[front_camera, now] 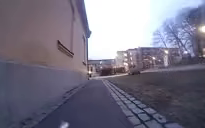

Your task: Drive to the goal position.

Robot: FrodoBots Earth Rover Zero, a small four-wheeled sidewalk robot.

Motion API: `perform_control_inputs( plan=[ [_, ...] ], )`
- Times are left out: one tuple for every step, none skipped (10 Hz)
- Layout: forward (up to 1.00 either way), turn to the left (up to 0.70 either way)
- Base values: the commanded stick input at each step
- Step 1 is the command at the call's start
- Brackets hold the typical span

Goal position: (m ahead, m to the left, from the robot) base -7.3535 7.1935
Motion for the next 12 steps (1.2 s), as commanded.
perform_control_inputs(
  plan=[
    [0.0, -0.5],
    [0.0, -0.5],
    [0.0, -0.5],
    [0.0, -0.5],
    [0.0, -0.5],
    [0.0, -0.5],
    [0.0, -0.5],
    [0.0, -0.5],
    [0.0, -0.5],
    [0.0, -0.5],
    [0.0, -0.5],
    [0.0, -0.5]
  ],
)
